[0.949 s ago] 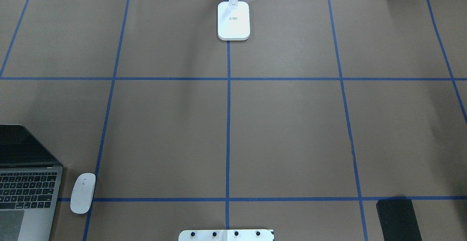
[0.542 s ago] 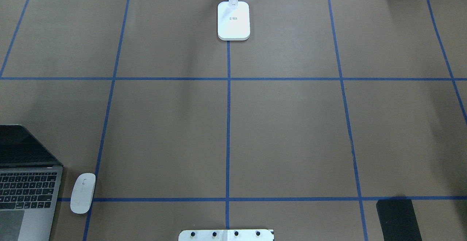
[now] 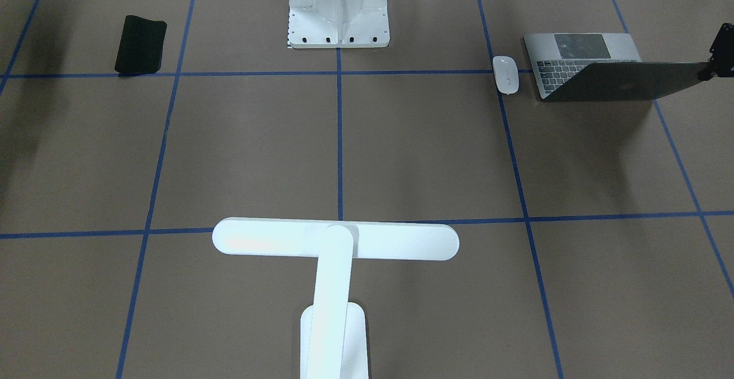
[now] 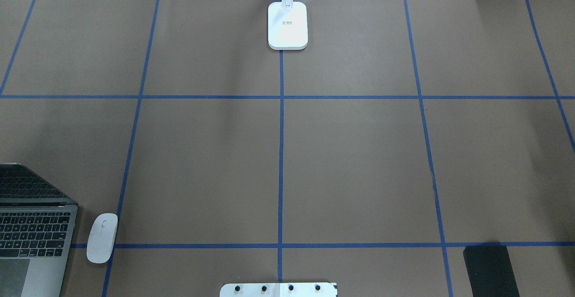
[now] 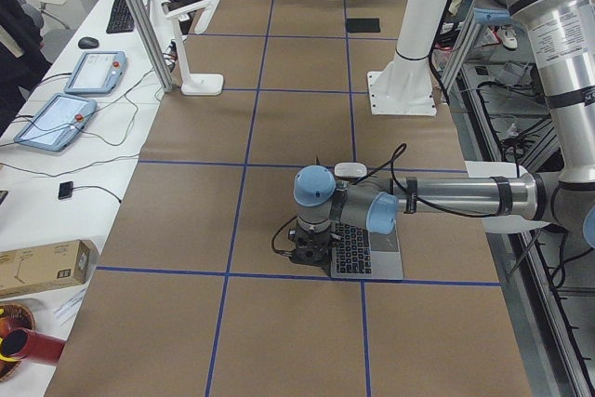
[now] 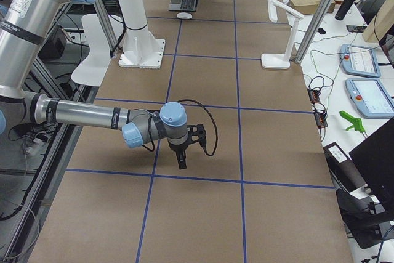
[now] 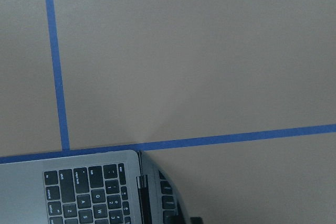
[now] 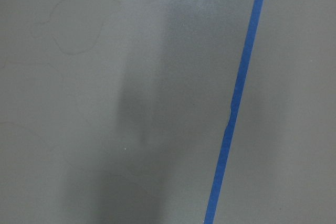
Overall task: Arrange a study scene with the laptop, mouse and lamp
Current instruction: 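Lower the left gripper onto the laptop's hinge edge and grasp it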
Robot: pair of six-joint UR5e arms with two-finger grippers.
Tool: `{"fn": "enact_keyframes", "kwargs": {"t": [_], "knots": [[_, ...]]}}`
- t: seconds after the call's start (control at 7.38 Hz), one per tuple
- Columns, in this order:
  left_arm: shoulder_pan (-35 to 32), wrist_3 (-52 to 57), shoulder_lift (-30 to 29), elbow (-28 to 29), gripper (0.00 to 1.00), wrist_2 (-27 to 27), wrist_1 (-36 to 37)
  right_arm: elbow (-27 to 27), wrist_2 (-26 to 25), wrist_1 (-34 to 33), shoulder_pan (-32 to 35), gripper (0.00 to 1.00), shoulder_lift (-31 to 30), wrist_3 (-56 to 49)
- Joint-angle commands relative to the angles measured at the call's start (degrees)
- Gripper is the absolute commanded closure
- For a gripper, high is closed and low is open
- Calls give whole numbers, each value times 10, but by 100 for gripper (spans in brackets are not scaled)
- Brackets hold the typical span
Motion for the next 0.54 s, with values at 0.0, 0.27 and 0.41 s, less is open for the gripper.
{"fn": "enact_keyframes", "kwargs": {"t": [0.0,0.27,0.41], "knots": [[0,-1,0,-2,100,-6,2,0,0,0,0,0,-1,0],[-1,0,-1,-24,100,-28,38,0,2,-1,0,0,-1,2],[-1,1,-2,-49,100,-28,70,0,3,-1,0,0,-1,2]]}}
